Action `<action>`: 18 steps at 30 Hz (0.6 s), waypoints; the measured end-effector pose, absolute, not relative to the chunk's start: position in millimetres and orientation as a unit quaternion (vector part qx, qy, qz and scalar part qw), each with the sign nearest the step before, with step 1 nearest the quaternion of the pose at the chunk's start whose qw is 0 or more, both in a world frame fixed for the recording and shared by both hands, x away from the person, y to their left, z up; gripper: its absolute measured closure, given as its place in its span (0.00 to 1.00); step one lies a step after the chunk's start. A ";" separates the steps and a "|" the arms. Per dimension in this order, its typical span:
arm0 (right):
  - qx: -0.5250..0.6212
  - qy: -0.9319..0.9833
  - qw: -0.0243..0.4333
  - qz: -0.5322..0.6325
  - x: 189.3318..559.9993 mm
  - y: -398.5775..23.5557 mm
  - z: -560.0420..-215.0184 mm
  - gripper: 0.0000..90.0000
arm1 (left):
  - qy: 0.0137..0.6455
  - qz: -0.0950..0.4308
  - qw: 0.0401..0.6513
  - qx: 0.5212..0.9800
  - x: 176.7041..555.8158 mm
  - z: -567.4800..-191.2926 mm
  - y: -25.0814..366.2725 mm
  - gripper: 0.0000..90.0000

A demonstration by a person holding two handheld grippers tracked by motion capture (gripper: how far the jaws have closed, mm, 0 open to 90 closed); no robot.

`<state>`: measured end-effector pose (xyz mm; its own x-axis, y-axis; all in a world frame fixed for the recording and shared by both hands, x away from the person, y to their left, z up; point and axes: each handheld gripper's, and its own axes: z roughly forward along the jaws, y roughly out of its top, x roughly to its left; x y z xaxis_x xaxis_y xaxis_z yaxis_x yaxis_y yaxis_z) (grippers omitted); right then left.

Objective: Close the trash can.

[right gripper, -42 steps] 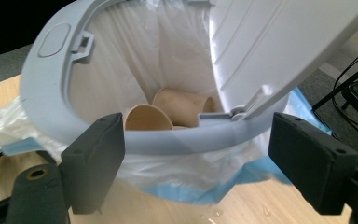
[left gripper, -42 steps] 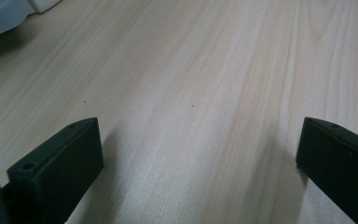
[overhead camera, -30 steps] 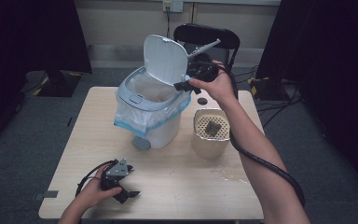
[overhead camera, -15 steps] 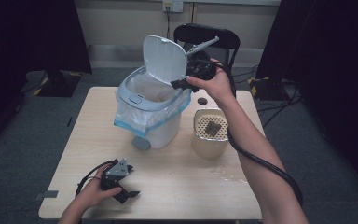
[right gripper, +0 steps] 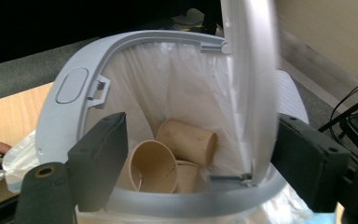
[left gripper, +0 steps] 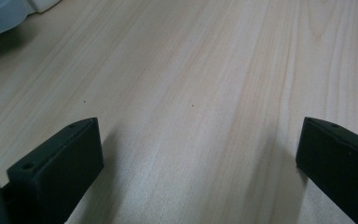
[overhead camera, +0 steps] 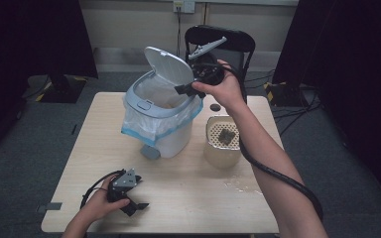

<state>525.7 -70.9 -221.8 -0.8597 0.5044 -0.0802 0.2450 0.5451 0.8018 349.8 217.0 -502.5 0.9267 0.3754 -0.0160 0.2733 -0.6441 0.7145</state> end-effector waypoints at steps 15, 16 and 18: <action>0.190 0.876 0.137 0.421 513.8 -44.8 -228.0 0.24 | 0.181 0.067 0.383 0.903 349.5 -502.5 216.9 0.00; 0.191 0.877 0.136 0.420 513.3 -43.7 -229.2 0.24 | 0.181 0.068 0.383 0.903 349.5 -502.5 216.9 0.00; 0.187 0.879 0.131 0.419 512.3 -41.4 -231.7 0.24 | 0.180 0.068 0.383 0.904 349.7 -502.5 217.0 0.00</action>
